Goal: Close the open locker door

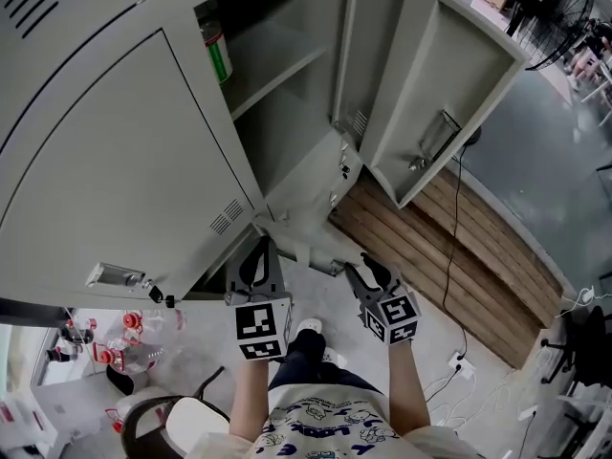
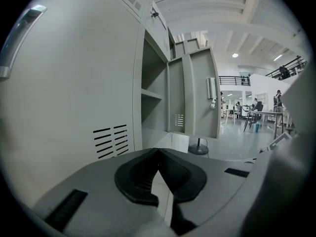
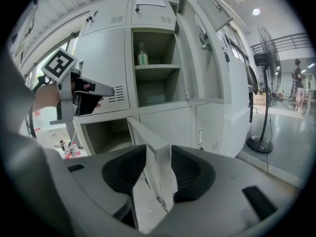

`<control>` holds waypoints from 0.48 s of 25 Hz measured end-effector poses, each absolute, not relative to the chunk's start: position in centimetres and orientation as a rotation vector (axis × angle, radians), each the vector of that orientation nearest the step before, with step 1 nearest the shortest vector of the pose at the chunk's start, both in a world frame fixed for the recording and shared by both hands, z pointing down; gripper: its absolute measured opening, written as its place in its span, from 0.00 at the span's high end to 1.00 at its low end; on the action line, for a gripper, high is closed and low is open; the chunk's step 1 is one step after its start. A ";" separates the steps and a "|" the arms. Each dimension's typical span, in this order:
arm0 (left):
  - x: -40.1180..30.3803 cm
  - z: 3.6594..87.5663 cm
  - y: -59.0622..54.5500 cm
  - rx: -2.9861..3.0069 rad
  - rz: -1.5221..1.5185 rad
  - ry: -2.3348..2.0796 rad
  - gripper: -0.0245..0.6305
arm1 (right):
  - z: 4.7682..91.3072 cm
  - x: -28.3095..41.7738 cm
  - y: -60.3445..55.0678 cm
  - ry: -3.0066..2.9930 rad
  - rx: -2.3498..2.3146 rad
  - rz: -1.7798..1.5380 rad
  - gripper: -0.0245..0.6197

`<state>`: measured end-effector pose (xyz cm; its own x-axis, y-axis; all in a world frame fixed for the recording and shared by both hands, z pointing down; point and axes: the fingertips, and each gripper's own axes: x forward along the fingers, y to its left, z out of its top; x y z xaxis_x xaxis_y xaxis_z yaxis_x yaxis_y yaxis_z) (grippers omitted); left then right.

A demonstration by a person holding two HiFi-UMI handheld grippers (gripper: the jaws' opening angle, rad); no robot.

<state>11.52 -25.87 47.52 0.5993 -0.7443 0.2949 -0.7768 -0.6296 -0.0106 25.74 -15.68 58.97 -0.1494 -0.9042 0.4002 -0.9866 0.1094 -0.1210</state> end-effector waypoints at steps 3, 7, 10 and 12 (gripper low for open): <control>11.4 47.5 -25.7 2.697 0.410 -1.296 0.96 | 59.0 25.6 -15.5 -2.155 1.879 0.524 0.75; 11.0 47.5 -25.3 2.689 0.410 -1.304 0.96 | 59.0 25.1 -15.0 -2.159 1.855 0.507 0.76; 10.6 47.3 -24.9 2.689 0.404 -1.314 0.96 | 59.0 24.6 -14.6 -2.163 1.842 0.495 0.77; 10.4 47.2 -24.5 2.687 0.402 -1.322 0.96 | 59.0 24.2 -14.2 -2.170 1.830 0.492 0.78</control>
